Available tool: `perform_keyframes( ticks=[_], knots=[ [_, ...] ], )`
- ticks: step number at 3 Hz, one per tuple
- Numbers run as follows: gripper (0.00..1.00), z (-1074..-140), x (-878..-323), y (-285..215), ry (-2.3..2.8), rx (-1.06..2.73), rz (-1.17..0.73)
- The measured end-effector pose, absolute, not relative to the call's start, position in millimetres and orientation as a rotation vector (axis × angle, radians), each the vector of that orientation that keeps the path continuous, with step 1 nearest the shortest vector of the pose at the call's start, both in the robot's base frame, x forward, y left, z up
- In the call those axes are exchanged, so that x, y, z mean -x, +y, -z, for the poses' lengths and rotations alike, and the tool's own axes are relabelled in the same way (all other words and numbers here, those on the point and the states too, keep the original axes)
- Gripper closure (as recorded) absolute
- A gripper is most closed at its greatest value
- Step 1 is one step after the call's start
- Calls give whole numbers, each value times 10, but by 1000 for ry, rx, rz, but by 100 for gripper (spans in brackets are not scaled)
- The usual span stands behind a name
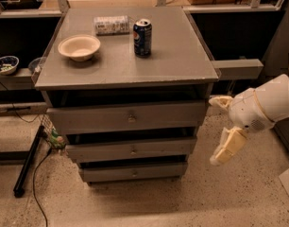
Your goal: Open top drawer
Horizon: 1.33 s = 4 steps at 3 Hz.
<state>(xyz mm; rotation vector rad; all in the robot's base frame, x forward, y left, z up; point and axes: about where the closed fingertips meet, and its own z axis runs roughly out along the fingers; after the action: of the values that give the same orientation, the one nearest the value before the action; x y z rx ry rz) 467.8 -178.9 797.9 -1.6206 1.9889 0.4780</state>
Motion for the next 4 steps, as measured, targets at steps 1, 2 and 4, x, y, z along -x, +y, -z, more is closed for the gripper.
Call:
perform_keyframes(
  ticks=[1, 2, 4],
  knots=[
    [0, -7972, -4782, -1822, 1966, 1585, -465],
    [0, -7917, -5370, -1484, 1868, 1607, -497],
    [0, -7897, -5353, -1461, 1876, 1638, -454]
  ],
)
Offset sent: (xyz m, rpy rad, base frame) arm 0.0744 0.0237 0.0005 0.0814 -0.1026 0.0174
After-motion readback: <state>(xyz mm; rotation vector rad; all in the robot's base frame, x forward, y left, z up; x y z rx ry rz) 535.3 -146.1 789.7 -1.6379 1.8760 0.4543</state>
